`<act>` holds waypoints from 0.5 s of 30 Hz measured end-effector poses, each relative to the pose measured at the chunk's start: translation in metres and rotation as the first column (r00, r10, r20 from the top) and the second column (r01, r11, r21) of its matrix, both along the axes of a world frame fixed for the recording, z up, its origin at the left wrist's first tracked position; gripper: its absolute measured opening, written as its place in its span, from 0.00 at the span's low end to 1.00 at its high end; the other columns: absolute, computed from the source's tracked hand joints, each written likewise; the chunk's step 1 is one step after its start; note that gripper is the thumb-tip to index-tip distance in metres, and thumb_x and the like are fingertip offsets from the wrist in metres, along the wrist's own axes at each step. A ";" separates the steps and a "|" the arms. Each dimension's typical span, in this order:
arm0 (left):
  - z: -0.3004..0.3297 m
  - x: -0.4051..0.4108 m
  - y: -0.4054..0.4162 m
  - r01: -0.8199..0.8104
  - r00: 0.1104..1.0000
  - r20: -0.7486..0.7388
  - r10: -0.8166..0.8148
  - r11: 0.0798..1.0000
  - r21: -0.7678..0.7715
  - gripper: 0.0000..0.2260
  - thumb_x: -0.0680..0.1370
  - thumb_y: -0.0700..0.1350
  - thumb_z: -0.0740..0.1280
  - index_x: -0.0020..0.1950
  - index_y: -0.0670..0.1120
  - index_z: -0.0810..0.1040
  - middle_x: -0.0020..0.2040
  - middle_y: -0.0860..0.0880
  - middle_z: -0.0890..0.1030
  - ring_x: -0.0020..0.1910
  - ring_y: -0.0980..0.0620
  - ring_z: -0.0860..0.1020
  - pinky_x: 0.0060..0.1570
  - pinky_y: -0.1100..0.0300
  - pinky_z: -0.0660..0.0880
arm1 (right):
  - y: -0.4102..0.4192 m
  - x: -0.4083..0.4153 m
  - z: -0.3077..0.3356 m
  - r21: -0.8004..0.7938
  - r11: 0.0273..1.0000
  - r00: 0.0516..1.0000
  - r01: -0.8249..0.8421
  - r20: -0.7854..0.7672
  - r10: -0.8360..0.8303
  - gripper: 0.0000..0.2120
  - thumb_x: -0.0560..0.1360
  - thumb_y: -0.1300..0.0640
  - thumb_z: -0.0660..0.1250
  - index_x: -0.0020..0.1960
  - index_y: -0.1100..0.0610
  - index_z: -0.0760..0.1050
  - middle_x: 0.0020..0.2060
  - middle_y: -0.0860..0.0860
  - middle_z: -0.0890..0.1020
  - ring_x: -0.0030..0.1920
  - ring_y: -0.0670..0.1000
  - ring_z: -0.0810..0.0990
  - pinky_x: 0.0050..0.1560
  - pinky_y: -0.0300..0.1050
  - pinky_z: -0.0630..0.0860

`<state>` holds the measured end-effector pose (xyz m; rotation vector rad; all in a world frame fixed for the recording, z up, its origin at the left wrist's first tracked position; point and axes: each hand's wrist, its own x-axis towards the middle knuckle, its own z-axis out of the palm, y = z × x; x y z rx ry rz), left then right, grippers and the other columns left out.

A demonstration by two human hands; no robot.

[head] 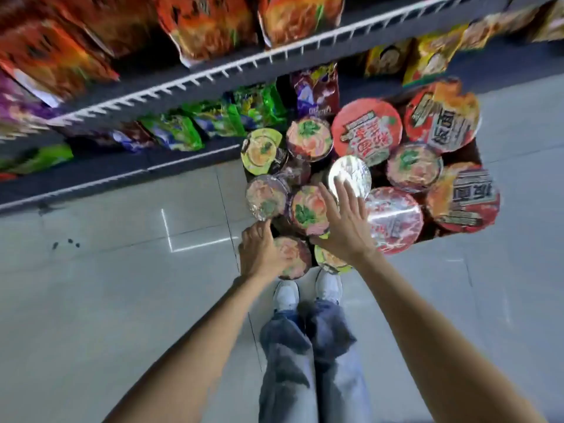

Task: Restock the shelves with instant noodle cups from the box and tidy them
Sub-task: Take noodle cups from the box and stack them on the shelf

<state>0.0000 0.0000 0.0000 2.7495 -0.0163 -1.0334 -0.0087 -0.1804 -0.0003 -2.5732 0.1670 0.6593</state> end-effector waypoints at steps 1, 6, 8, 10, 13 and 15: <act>-0.010 -0.006 0.000 0.014 1.000 -0.003 -0.014 1.000 0.026 0.50 0.63 0.61 0.75 0.75 0.48 0.52 0.71 0.44 0.61 0.70 0.44 0.60 0.65 0.49 0.65 | 0.004 0.005 -0.011 -0.024 0.998 0.998 -0.065 0.006 0.065 0.53 0.67 0.41 0.73 0.78 0.49 0.40 0.77 0.55 0.40 0.76 0.58 0.37 0.74 0.59 0.39; -0.047 -0.053 -0.011 0.023 1.000 -0.014 -0.024 0.999 -0.035 0.61 0.56 0.63 0.78 0.73 0.56 0.38 0.76 0.41 0.49 0.75 0.40 0.50 0.71 0.36 0.53 | 0.007 0.017 -0.033 -0.138 0.964 0.973 -0.229 0.009 0.232 0.56 0.66 0.38 0.72 0.77 0.48 0.36 0.77 0.57 0.41 0.76 0.58 0.36 0.72 0.58 0.35; -0.056 -0.058 -0.019 -0.015 0.998 0.066 0.016 1.000 -0.021 0.61 0.53 0.63 0.79 0.72 0.55 0.40 0.76 0.38 0.52 0.74 0.37 0.54 0.68 0.36 0.57 | 0.003 0.017 -0.034 -0.157 0.962 0.971 -0.223 0.048 0.232 0.55 0.65 0.40 0.74 0.78 0.48 0.41 0.76 0.58 0.49 0.76 0.60 0.42 0.73 0.59 0.38; -0.060 -0.058 -0.026 -0.030 0.988 0.154 0.029 1.000 0.001 0.60 0.51 0.62 0.80 0.73 0.52 0.47 0.73 0.36 0.60 0.70 0.35 0.63 0.61 0.39 0.68 | 0.002 0.019 -0.029 -0.156 0.967 0.973 -0.201 0.085 0.216 0.54 0.62 0.41 0.75 0.78 0.49 0.47 0.74 0.61 0.56 0.75 0.62 0.49 0.74 0.60 0.43; -0.059 -0.055 -0.024 -0.070 0.981 0.182 0.071 0.998 -0.011 0.58 0.51 0.58 0.81 0.72 0.51 0.51 0.69 0.37 0.65 0.64 0.37 0.68 0.53 0.45 0.72 | 0.005 0.016 -0.006 -0.064 0.994 0.981 -0.088 0.165 0.098 0.51 0.61 0.43 0.75 0.77 0.52 0.54 0.71 0.63 0.59 0.71 0.65 0.56 0.70 0.61 0.54; -0.048 -0.053 -0.019 -0.114 0.978 0.172 0.122 0.992 -0.056 0.58 0.54 0.56 0.81 0.73 0.51 0.48 0.71 0.38 0.63 0.67 0.39 0.65 0.57 0.47 0.70 | 0.004 0.012 0.018 0.020 1.000 0.974 0.022 0.226 -0.026 0.48 0.61 0.41 0.72 0.76 0.54 0.57 0.69 0.64 0.61 0.68 0.66 0.60 0.66 0.60 0.61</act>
